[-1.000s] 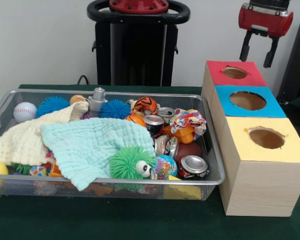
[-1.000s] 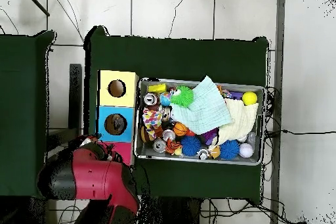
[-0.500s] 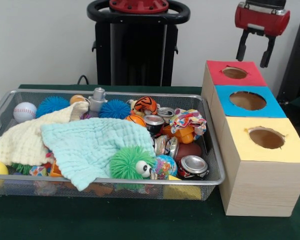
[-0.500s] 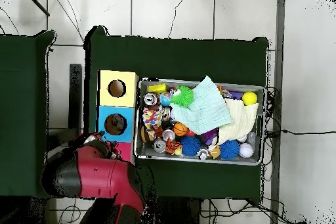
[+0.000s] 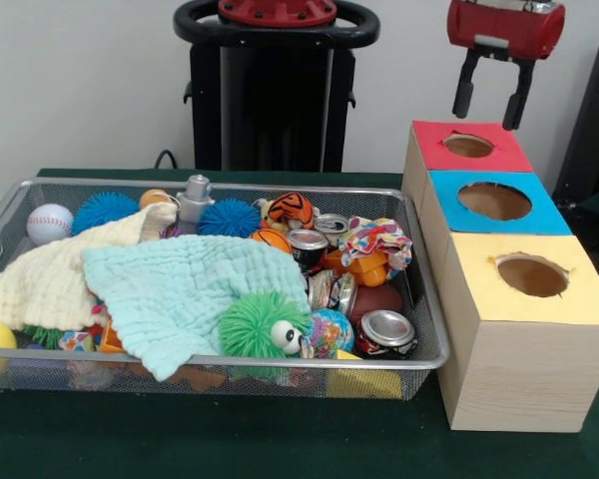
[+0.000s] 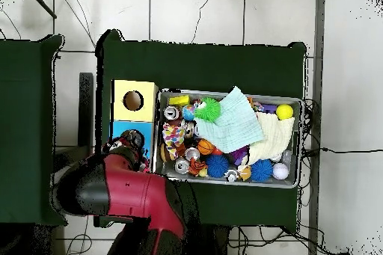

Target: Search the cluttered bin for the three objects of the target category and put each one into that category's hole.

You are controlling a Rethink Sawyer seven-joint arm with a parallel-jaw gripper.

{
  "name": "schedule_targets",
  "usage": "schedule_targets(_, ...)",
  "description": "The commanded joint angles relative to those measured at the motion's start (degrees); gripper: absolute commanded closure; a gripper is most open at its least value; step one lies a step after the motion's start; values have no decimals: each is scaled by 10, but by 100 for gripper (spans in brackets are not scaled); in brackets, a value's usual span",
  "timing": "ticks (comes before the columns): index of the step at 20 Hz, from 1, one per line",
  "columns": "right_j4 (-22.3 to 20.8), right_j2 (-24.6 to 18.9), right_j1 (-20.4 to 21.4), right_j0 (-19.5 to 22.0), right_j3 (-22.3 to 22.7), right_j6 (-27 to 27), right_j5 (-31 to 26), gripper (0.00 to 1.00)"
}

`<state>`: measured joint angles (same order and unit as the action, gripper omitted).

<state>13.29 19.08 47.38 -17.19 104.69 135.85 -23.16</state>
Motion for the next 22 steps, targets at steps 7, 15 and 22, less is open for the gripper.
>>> schedule_targets(7, -48, -9, -18, 75, -20, 14, 36, 0)
schedule_targets(15, -90, -12, -54, 121, -33, 10, 111, 0)
schedule_targets(22, -119, -67, -64, 206, -26, -16, 136, 0)
